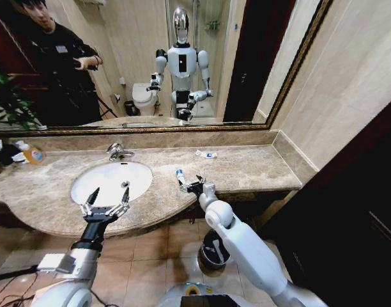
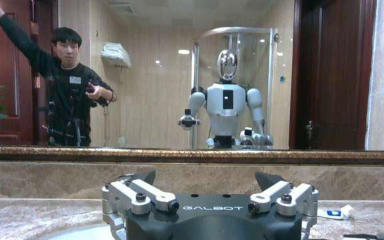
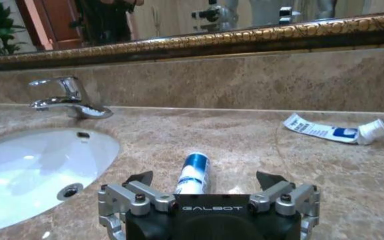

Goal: Pick up the trash from the sink and place it in the trash bin.

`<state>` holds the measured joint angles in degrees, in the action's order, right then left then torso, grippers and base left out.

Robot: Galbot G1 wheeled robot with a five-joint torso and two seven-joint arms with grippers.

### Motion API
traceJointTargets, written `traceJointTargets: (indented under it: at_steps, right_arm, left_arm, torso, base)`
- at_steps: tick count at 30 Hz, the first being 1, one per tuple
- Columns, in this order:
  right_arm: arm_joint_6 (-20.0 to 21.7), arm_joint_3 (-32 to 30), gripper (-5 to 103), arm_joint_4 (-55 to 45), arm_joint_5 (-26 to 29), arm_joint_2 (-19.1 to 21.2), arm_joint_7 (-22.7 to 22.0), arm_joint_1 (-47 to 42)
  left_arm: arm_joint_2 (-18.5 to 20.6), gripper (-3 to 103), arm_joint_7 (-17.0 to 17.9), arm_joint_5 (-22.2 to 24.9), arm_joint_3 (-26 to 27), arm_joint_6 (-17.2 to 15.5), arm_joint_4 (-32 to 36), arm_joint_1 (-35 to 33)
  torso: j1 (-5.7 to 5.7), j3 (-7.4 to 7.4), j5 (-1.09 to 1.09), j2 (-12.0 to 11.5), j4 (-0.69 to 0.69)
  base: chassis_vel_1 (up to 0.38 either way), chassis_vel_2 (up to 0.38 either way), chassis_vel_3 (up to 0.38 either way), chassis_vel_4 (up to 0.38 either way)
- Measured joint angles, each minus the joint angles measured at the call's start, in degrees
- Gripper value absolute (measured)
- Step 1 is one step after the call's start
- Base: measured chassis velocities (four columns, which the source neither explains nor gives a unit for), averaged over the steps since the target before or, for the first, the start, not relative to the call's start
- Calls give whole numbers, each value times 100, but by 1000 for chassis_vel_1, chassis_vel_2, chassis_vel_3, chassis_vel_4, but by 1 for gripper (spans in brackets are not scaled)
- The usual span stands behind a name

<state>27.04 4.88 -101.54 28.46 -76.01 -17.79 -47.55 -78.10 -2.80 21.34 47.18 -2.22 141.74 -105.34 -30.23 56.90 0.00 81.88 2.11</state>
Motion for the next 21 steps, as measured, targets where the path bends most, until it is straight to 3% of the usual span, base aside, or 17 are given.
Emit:
traceJointTargets:
  at_steps: [21]
  right_arm:
    - [-77,62,100,654,1,-261,-75,238]
  left_arm:
    - [0,100,0,0,0,0,0,0]
  torso:
    - [0,0,0,0,0]
  base:
    - [0,0,0,0]
